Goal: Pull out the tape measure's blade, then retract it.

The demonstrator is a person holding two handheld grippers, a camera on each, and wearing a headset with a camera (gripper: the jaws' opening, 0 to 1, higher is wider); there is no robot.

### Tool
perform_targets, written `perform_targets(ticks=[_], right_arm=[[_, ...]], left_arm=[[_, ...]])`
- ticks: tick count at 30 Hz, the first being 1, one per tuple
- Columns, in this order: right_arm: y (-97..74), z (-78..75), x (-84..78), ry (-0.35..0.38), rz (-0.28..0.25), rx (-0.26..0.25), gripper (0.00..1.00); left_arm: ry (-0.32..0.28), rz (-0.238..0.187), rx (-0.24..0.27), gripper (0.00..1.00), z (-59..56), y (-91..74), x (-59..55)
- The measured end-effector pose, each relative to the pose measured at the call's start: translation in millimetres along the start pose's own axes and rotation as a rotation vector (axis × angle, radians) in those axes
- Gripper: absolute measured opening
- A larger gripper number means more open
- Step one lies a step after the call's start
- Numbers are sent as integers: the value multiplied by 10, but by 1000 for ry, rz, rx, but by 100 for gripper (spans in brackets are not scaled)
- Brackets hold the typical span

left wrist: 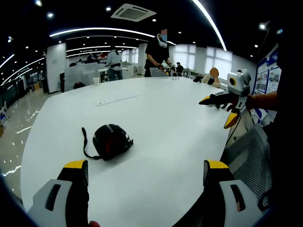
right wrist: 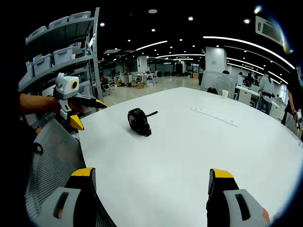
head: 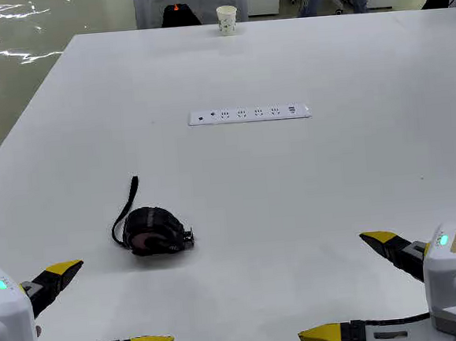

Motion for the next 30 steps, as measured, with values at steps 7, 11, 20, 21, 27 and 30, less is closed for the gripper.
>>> perform_targets(ticks=[7, 11, 20, 21, 27, 30], right_arm=[[-13, 0, -2, 0, 3, 0, 99], [-15, 6, -3, -4, 6, 1, 99], [-7, -5, 3, -9, 10, 2, 99], [-7, -7, 5, -8, 11, 2, 99], [-5, -24, 11, -13, 15, 7, 99], [-1, -37, 12, -14, 19, 12, 99]], left_arm=[[3, 3, -4, 99, -10, 2, -3], [5, 3, -5, 99, -15, 4, -1], [11, 4, -4, 99, 0, 13, 6], [10, 5, -4, 99, 1, 15, 7], [17, 9, -8, 99, 11, 23, 10], [21, 11, -10, 99, 20, 29, 14]])
Point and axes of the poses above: the centre of the closed fingertips' face, and the gripper's own axes: y roughly forward along the fingers, z roughly to its left, x roughly out of its top, the point moved 10 cm from there along -y, roughly backward along the fingers, and after that the axes turned 13 degrees about x, right-handed, at the moved point
